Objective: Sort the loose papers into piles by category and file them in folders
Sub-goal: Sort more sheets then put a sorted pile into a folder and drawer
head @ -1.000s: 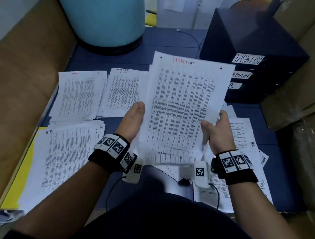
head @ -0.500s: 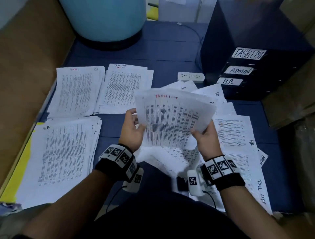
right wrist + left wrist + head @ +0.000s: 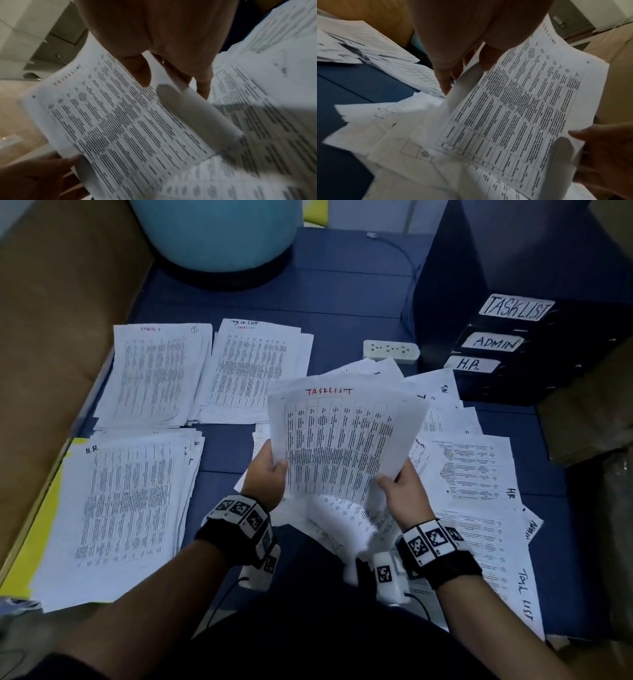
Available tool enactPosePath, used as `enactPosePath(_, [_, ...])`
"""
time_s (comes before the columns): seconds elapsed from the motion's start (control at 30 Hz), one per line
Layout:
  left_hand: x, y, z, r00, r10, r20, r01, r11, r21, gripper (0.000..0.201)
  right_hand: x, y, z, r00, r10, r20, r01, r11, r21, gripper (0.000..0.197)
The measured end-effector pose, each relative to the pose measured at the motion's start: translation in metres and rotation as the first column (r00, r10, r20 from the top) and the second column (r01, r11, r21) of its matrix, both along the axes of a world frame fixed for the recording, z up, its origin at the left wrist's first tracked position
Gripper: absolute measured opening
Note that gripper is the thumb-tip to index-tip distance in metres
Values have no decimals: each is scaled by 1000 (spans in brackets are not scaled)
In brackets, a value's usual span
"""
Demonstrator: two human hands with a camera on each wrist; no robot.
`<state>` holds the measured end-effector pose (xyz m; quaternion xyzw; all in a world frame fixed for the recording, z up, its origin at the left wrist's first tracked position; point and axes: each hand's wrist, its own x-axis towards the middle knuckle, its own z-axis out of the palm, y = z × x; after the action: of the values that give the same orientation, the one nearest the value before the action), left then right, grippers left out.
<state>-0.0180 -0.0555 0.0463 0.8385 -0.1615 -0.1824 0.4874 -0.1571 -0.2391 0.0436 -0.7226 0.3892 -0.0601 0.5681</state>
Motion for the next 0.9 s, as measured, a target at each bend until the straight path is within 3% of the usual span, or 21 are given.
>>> enactPosePath(0.07, [5, 2, -7, 1000, -24, -19, 24, 1000, 14, 20, 1, 2, -3, 999, -5, -39, 5, 1000, 8, 31])
enactPosePath(0.17, [15, 10, -14, 993, -62, -97, 62, 998, 2, 7, 10, 3, 6, 997, -74, 16, 74, 997, 4, 27])
enactPosePath(0.3, [32, 19, -15, 980, -75, -182, 72, 997, -22, 15, 33, 3, 24, 988, -121, 99, 115, 992, 58, 27])
enactPosePath(0.4, [54, 25, -12, 964, 28, -265, -42, 998, -48, 19, 56, 9, 32, 982, -157, 109, 151, 987, 58, 6])
enactPosePath(0.47, [81, 29, -12, 967, 105, -233, -119, 992, -47, 19, 70, 11, 31, 963, -242, 119, 225, 964, 143, 16])
enactPosePath(0.53, [114, 32, -14, 971, 166, -173, -174, 984, -29, 16, 76, 13, 28, 957, -271, 107, 246, 947, 205, 11])
enactPosePath(0.77, [206, 37, -46, 959, 260, -116, -252, 964, 79, 24, 68, 13, 0, 970, -235, -63, 243, 953, 183, 17])
enactPosePath(0.87, [211, 38, -70, 931, 330, -155, -322, 944, 77, 47, 64, 10, -9, 958, -244, -153, 270, 946, 181, 45])
enactPosePath(0.9, [212, 39, -75, 927, 343, -149, -335, 939, 77, 51, 63, 8, -13, 953, -246, -176, 277, 944, 181, 47])
